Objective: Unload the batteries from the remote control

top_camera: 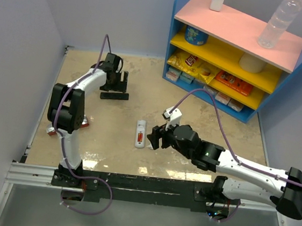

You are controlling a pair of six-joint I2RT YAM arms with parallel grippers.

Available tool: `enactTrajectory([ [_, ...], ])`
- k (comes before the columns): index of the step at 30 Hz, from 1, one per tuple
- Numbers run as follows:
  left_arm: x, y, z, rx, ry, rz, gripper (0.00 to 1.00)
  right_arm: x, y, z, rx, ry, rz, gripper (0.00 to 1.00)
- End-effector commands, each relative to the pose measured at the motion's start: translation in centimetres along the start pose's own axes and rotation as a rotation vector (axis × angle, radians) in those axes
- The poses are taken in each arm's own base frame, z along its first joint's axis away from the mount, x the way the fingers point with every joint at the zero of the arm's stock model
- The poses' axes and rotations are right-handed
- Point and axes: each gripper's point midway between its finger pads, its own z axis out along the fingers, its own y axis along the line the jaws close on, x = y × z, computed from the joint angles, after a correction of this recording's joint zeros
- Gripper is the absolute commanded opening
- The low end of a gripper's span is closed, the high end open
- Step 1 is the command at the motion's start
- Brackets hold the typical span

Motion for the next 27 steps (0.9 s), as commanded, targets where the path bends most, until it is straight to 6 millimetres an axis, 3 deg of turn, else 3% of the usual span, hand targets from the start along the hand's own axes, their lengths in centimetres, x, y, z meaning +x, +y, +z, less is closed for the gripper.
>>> enactTrajectory([
  [1,-3.3,-1.3,0.0,0.080,-0.062,0.087,0.88,-1.6,-0.2,-1.2,-0.009,-0.060,-0.017,0.74],
  [6,-3.0,-1.7,2.2,0.116,-0.028,0.114,0.89,-1.6,-0.8,-1.9,0.011,-0.058,-0.027,0.75],
  [9,-1.8,-1.2,3.4,0.108,0.024,0.103,0.89,-1.3,-1.6,-2.3,0.043,-0.060,-0.036,0.75],
  [17,-0.9,-0.7,3.6,0.097,0.049,0.092,0.90,-1.8,-1.9,-2.8,0.050,-0.079,-0.050,0.75],
  [27,2.8,-0.5,2.9,0.114,0.133,0.080,0.90,-1.7,-2.0,-2.9,0.047,-0.087,-0.042,0.75],
])
